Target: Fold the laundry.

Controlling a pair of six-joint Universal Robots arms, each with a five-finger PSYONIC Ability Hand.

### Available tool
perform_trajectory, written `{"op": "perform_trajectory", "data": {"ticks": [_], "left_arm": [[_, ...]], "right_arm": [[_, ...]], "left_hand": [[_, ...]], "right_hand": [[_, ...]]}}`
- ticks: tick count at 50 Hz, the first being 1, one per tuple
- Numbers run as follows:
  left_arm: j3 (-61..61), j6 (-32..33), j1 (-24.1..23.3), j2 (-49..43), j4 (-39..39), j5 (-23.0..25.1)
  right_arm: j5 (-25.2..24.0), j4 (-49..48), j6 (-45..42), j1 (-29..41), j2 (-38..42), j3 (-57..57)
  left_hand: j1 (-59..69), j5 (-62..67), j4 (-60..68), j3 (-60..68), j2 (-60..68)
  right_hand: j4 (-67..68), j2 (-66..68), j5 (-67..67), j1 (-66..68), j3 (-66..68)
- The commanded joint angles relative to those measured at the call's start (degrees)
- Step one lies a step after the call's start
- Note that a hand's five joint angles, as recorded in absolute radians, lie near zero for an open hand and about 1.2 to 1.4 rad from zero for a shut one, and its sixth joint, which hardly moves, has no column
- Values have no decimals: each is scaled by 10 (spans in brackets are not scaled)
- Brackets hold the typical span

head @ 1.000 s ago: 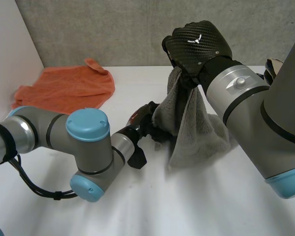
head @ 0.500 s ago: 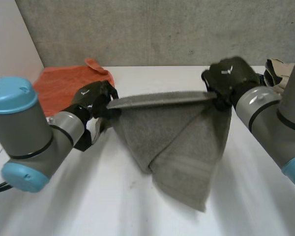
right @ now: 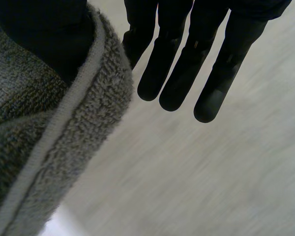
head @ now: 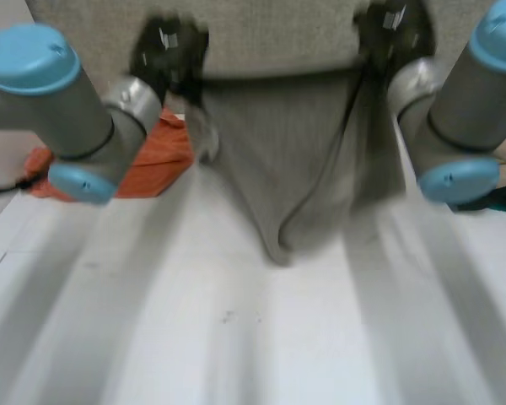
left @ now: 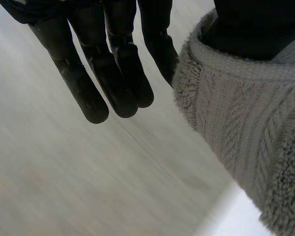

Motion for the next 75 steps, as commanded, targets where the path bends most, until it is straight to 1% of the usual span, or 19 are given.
{"op": "perform_trajectory", "data": {"ticks": [1, 4, 9, 16, 21, 25, 28, 29, 30, 33, 37, 39, 43, 53, 57, 62, 66, 70, 75], "left_arm": [[-24, 25, -9, 67, 188, -14], [-80, 16, -4, 103, 179, -15], [-190, 11, -5, 119, 155, -16], [-357, 13, -1, 146, 84, -18], [-478, 14, -1, 167, 65, -15], [-534, 14, -4, 176, 67, -14], [-560, 14, -6, 186, 71, -14], [-562, 14, -6, 189, 71, -14], [-565, 14, -6, 191, 72, -14], [-569, 13, -3, 202, 71, -14], [-569, 13, -1, 230, 71, -15], [-563, 12, 0, 249, 72, -16], [-557, 11, 0, 279, 72, -17], [-547, 9, 16, 321, 70, -20], [-538, 9, 27, 322, 70, -20], [-530, 8, 47, 320, 70, -19], [-530, 9, 60, 315, 69, -19], [-530, 6, 63, 312, 69, -17], [-531, 5, 66, 304, 70, -17]], "right_arm": [[9, -168, 5, 2, -73, 33], [3, -152, 5, 0, -80, 64], [-17, -112, 3, -2, -89, 133], [-56, -21, -8, 0, -92, 240], [-61, 19, -7, -2, -79, 304], [-58, 32, -4, -7, -54, 335], [-59, 40, 8, -14, -31, 344], [-59, 42, 14, -19, -25, 344], [-59, 46, 32, -36, -12, 345], [-59, 53, 81, -63, 1, 342], [-60, 69, 156, -83, 8, 334], [-64, 77, 189, -95, 8, 331], [-83, 91, 215, -112, 7, 328], [-126, 143, 211, -135, 16, 317], [-137, 180, 169, -138, 5, 311], [-167, 209, 19, -145, -31, 327], [-166, 210, -67, -168, -53, 356], [-169, 211, -120, -185, -58, 383], [-176, 196, -135, -185, -56, 414]], "left_hand": [[131, 144, 113, 117, 114], [131, 144, 113, 117, 114], [131, 144, 113, 117, 114], [131, 144, 113, 117, 114], [131, 144, 113, 117, 114], [131, 144, 113, 117, 114], [131, 144, 113, 117, 114], [131, 144, 113, 117, 114], [131, 144, 113, 117, 114], [131, 144, 113, 117, 114], [131, 144, 113, 117, 114], [131, 144, 113, 117, 114], [131, 144, 113, 117, 114], [131, 144, 113, 117, 114], [131, 144, 113, 117, 114], [131, 144, 113, 117, 114], [131, 144, 113, 117, 114], [131, 144, 113, 117, 114], [131, 144, 113, 117, 114]], "right_hand": [[113, 122, 125, 149, 117], [113, 122, 125, 149, 117], [113, 122, 125, 149, 117], [113, 122, 125, 149, 117], [113, 122, 125, 149, 117], [113, 122, 125, 149, 117], [87, 96, 99, 123, 91], [40, 49, 52, 76, 44], [-97, -88, -85, -61, -93], [-277, -268, -265, -242, -274], [-385, -376, -373, -350, -382], [-386, -377, -374, -350, -382], [-379, -370, -367, -343, -375], [-386, -377, -374, -350, -382], [-419, -410, -407, -384, -416], [-445, -436, -433, -409, -441], [-416, -407, -404, -380, -412], [-392, -383, -380, -357, -389], [-379, -370, -367, -343, -375]]}}
